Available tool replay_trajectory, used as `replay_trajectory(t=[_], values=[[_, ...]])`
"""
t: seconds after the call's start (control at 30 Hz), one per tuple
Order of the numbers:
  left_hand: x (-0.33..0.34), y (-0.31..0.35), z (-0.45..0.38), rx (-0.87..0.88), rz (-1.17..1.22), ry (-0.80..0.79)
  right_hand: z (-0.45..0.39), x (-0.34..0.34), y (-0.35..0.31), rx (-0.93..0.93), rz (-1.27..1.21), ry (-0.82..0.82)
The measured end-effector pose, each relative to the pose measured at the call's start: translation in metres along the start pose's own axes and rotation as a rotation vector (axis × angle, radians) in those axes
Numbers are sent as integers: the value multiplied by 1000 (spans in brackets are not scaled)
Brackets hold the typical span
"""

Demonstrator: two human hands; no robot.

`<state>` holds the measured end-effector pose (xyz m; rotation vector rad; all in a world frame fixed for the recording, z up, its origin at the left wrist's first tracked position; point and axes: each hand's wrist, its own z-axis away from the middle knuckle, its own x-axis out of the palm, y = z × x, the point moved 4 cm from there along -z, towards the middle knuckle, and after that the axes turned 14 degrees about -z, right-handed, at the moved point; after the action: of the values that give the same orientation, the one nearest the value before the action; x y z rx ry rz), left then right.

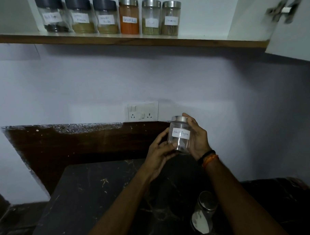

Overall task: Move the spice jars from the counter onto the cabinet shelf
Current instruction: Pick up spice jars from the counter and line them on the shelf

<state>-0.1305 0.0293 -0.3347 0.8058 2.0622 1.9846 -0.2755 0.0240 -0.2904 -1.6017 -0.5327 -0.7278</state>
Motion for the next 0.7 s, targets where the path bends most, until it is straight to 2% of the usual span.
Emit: replay_trajectory(t=[0.37, 0.7], values=[[26, 111, -62, 191, -197, -55, -37, 76, -107, -185, 166, -172], [56, 221, -108, 363, -339, -179, -56, 142, -197, -354, 175, -290]])
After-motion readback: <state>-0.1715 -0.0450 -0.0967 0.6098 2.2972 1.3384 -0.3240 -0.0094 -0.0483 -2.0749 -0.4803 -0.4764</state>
